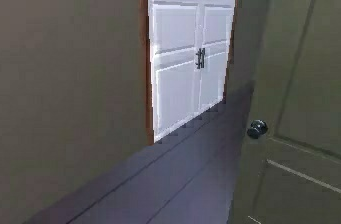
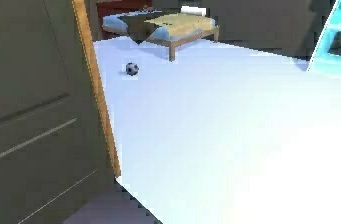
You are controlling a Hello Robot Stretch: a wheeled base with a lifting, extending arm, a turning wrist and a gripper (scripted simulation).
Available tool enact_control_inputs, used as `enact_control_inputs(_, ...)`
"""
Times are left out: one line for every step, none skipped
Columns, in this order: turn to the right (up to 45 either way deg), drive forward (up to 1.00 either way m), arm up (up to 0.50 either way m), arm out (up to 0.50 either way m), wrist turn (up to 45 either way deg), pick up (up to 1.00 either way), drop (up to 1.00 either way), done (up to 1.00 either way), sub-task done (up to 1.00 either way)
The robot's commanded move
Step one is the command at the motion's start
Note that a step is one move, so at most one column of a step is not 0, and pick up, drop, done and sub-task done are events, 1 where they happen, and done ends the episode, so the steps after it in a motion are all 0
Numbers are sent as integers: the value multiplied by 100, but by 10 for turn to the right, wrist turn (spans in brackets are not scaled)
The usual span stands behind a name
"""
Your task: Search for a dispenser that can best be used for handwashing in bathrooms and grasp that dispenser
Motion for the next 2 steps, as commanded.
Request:
enact_control_inputs(-450,0,0,0,0,0,0,0,0)
enact_control_inputs(-330,0,0,0,0,0,0,0,0)
